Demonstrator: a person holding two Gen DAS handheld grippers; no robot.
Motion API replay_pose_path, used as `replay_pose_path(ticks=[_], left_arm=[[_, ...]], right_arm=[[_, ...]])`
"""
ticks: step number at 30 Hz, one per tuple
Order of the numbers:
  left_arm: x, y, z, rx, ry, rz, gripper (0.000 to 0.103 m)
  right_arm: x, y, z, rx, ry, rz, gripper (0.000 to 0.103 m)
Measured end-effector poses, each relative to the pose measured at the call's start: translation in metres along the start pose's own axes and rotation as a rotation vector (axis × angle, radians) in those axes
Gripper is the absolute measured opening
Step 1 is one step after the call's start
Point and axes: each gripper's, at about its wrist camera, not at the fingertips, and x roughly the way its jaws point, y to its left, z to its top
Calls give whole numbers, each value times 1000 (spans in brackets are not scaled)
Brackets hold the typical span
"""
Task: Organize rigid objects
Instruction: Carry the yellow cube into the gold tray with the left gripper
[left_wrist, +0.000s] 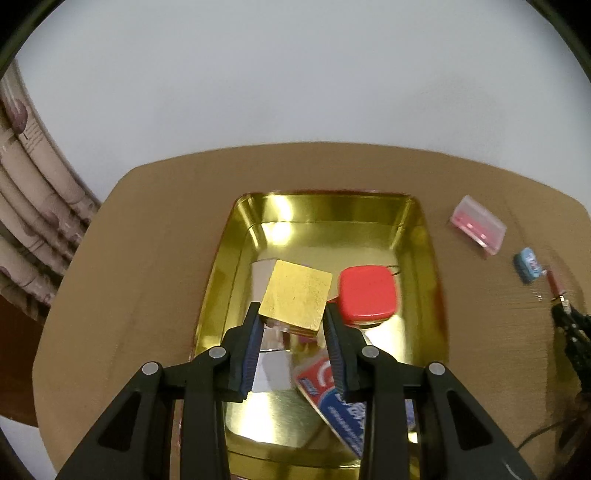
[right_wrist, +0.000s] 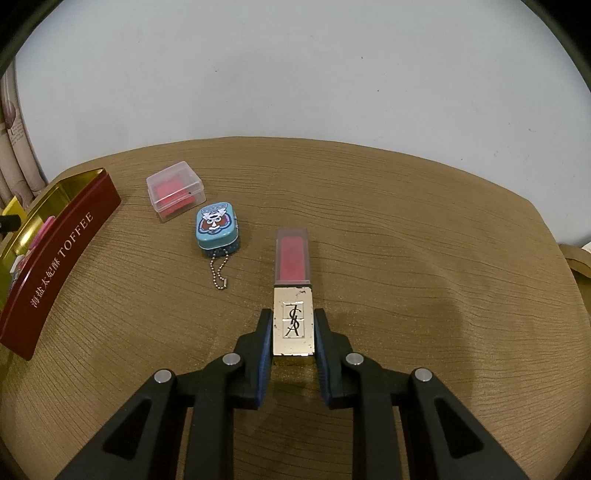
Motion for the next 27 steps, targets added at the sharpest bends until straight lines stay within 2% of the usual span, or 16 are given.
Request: replay_pose_path(ticks=[5,12,18,27], left_arm=[[16,9,-1,-44,34,-7,30],[30,6,-5,-40,61,3,30],[33,5,-5,-38,62,-4,33],[21,6,-6,-26,19,0,33]], right_arm=[[0,0,0,2,0,1,21],[0,0,0,0,0,0,21],[0,0,1,-3,0,0,21],[0,0,1,-9,1,-4,21]])
